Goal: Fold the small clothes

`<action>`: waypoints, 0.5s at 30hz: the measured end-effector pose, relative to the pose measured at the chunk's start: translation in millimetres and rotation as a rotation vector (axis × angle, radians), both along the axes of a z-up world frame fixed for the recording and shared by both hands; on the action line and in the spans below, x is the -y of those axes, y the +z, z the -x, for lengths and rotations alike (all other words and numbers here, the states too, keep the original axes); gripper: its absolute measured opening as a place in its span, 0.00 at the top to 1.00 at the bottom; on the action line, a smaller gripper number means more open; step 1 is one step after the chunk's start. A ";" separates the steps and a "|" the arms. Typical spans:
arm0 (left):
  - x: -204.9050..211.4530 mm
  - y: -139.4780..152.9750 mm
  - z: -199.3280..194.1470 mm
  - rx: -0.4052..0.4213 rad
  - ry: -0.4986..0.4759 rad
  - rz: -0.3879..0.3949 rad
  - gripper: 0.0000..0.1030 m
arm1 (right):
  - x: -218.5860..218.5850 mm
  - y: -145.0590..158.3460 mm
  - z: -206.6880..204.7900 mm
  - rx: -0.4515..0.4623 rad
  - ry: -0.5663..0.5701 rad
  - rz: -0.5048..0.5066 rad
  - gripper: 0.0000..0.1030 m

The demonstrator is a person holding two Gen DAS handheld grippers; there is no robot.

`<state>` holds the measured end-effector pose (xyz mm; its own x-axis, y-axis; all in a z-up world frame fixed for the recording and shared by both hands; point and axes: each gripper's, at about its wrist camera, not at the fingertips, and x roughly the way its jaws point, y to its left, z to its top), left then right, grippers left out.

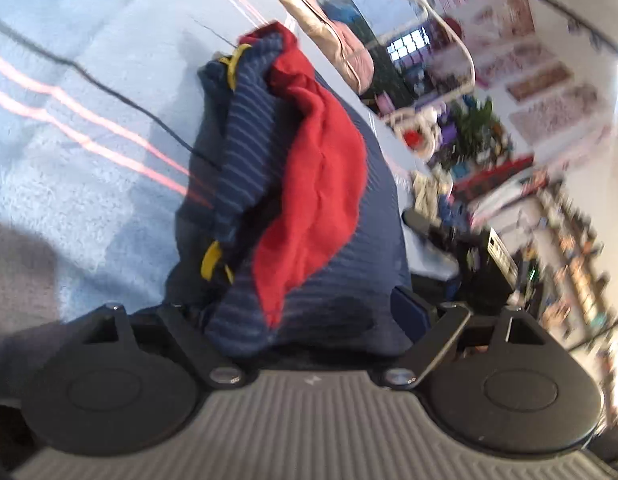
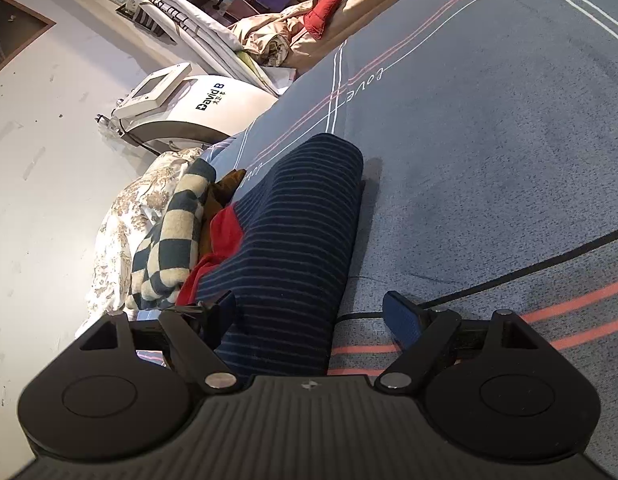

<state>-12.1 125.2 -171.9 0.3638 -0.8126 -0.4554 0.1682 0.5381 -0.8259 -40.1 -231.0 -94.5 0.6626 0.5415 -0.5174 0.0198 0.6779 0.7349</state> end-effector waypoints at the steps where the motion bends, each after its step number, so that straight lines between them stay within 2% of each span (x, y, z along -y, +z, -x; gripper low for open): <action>1: -2.0 -2.3 -2.6 -0.016 0.017 0.032 0.18 | 0.1 -1.1 -2.9 -0.001 0.000 -0.007 0.00; 3: -2.1 -5.6 -6.2 -0.035 0.032 0.062 0.18 | -0.2 -3.2 -9.5 0.000 -0.007 -0.032 0.00; 8: 3.9 2.1 -3.7 -0.047 0.031 0.077 0.18 | -7.0 -12.5 -33.6 -0.021 0.000 -0.125 0.00; 10: 7.5 6.0 -5.0 -0.022 0.018 0.089 0.17 | -12.5 -15.0 -41.1 -0.045 0.001 -0.120 0.00; 13: 13.3 -1.3 -12.3 -0.043 0.020 0.031 0.18 | -19.6 -15.9 -47.3 -0.041 -0.001 -0.109 0.00; 15: 14.9 -6.2 -16.7 -0.054 0.035 0.061 0.18 | -22.6 -16.1 -49.4 -0.043 -0.010 -0.097 0.00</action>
<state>4.6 110.3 -178.2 0.3690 -0.8265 -0.4251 0.1043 0.4913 -0.8647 9.3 -208.4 -110.6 0.6466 0.5837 -0.4912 0.0591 0.6036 0.7951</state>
